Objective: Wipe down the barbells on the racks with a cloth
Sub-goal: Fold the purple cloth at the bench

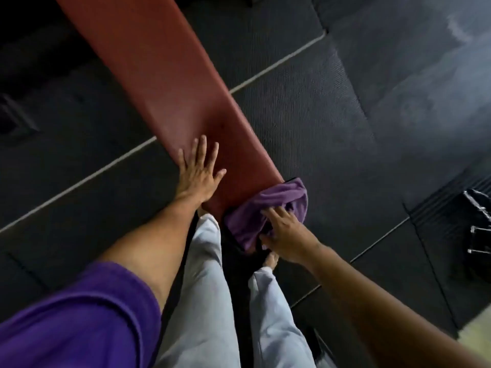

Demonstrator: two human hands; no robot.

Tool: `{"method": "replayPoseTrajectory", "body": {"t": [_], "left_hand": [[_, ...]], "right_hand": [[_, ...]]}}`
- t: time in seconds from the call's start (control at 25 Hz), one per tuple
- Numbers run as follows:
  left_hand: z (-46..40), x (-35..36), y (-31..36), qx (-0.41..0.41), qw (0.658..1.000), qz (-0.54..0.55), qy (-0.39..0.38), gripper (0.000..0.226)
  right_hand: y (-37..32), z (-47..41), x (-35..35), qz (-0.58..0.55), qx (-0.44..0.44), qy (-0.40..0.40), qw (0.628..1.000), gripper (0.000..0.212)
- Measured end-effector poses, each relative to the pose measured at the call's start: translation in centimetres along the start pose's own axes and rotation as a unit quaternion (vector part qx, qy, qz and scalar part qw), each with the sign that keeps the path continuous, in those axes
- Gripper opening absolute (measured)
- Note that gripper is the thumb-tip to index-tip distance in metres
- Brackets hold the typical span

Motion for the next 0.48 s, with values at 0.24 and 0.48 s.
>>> {"method": "replayPoseTrajectory", "body": {"t": [0.24,0.48], "left_hand": [[-1.1,1.6,-0.1,-0.002,0.995,-0.043,0.09,0.083],[-1.8,2.0,0.0,0.0,0.998,-0.058,-0.015,0.082]], "right_hand": [[1.7,-9.7,1.8,0.184,-0.044,-0.012,0.982,0.082],[2.5,-10.3,1.6,0.257,-0.035,-0.111,0.959,0.059]]}}
Point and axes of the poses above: each hand's wrist, its own z-axis away from the middle knuckle, its own x-axis out of the palm, y = z × x, the point moved 9 cm from there along -z, towards the middle knuckle, and after that the axes turned 9 degrees about -z, right-handed, at the moved point
